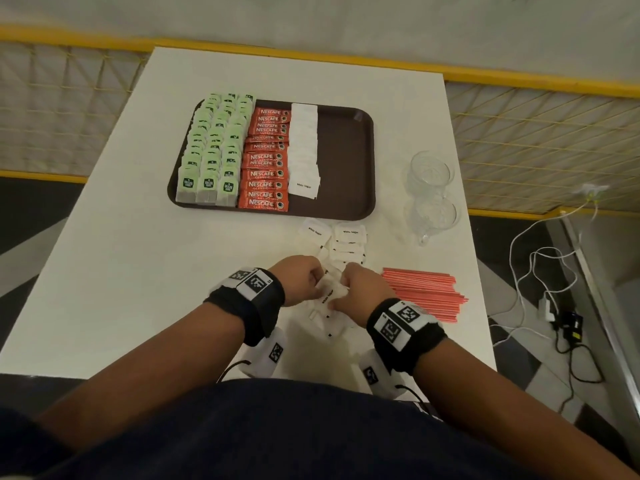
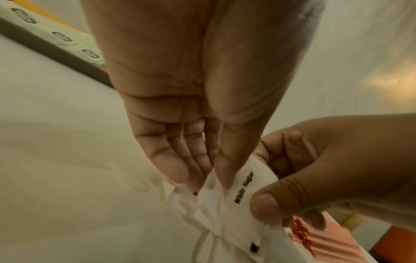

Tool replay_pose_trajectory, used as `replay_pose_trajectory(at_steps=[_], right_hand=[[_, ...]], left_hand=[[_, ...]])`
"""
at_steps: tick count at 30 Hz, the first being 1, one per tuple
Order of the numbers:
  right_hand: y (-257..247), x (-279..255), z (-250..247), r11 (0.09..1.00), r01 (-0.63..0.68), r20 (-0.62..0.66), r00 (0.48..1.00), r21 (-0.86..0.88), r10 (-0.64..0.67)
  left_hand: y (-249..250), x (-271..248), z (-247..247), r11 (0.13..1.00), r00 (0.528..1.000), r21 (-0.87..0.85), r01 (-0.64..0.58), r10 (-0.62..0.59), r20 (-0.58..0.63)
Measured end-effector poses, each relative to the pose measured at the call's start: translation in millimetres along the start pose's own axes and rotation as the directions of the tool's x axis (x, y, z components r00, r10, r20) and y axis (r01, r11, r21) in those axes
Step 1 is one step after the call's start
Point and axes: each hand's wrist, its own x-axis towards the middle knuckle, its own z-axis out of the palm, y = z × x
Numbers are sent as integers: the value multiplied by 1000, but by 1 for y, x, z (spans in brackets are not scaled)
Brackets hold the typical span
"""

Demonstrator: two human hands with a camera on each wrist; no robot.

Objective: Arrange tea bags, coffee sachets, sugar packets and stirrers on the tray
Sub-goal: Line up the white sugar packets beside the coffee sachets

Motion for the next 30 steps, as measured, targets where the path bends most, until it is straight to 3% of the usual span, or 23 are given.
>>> replay_pose_trajectory(at_steps=[5,7,9,11,12,14,16,18,20,22,24,26,30], right_hand=[[7,8,-8,983,1,5,1000,185,-2],[8,12,-15,950,-1,8,1000,313,-1],[6,16,-25,858,-15,19,1000,513,6],[-1,21,-34,704,-34,37,999,710,12],[-6,25,-38,636,-36,36,999,771,14],[-18,34,-45,559,-24,22,1000,829,11],[-31,45,-51,536,-4,2,1000,844,3],[-41,57,-56,583,34,-48,999,812,9],[-49,70,-60,695,81,-133,991,715,21],[-56,83,-63,793,121,-214,977,598,13],[-64,94,-66,833,132,-234,972,537,-4],[-69,103,-67,819,104,-207,978,564,19],[-65,118,-65,666,-7,-120,982,746,145]], left_hand=[[-11,-1,-4,981,1000,-196,-12,6,-28],[-14,0,-10,958,995,-284,-40,12,-99],[-16,1,-18,921,984,-385,-57,-14,-180],[-16,3,-26,860,983,-508,-46,-51,-175],[-15,3,-29,806,989,-591,-32,-60,-135],[-12,5,-36,617,995,-787,-17,-63,-72],[-13,8,-44,419,991,-905,-80,-68,-119],[-20,15,-55,339,980,-930,-140,-90,-180],[-27,21,-66,355,973,-922,-153,-107,-202],[-36,27,-76,436,971,-887,-151,-105,-217],[-47,34,-84,492,970,-858,-148,-95,-222],[-57,40,-90,499,971,-854,-146,-92,-220],[-75,49,-103,418,972,-900,-126,-127,-196]])
